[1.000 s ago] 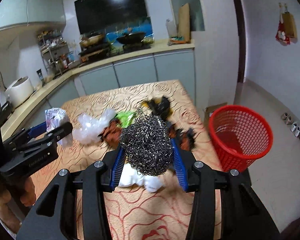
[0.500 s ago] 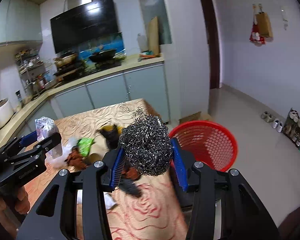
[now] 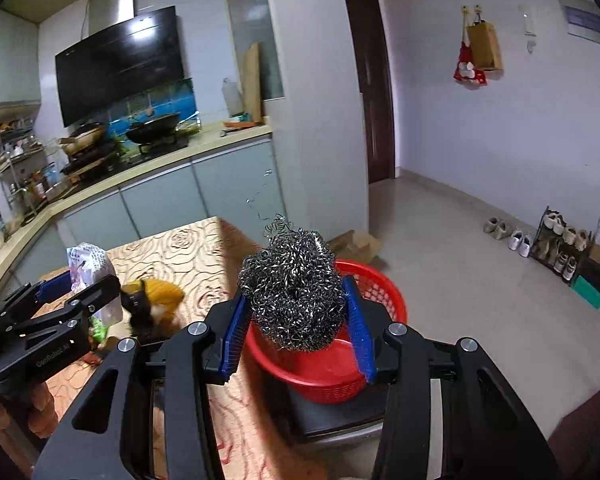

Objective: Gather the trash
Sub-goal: 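Carry the snack packet and steel wool to the red basket and release both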

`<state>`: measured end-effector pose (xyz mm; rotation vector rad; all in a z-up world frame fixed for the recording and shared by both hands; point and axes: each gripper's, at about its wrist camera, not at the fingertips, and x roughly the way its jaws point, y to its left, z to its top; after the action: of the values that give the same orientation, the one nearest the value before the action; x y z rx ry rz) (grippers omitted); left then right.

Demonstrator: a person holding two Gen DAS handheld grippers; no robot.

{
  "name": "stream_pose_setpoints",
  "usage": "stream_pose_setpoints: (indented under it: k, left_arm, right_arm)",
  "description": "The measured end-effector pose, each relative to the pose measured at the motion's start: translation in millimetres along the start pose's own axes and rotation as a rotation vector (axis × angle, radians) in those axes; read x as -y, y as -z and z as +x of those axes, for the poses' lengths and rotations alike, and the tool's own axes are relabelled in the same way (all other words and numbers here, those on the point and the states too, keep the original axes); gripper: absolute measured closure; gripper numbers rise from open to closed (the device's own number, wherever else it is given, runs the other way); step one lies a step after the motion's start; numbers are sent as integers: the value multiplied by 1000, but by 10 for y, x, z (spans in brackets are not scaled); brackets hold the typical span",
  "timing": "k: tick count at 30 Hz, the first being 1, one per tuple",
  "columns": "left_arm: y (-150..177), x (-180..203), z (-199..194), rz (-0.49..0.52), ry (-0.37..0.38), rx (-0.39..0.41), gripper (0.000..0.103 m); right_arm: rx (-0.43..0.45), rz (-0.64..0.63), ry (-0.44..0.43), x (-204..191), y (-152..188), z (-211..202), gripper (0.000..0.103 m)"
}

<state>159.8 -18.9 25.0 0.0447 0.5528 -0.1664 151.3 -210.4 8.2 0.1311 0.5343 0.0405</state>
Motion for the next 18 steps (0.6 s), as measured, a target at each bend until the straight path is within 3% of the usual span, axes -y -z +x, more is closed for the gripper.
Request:
stream_pose_setpoints:
  k: [18]
  left_arm:
    - [-131,452,872,16,64,-87,38]
  right_arm:
    - [-78,45,55,422,-47,601,59]
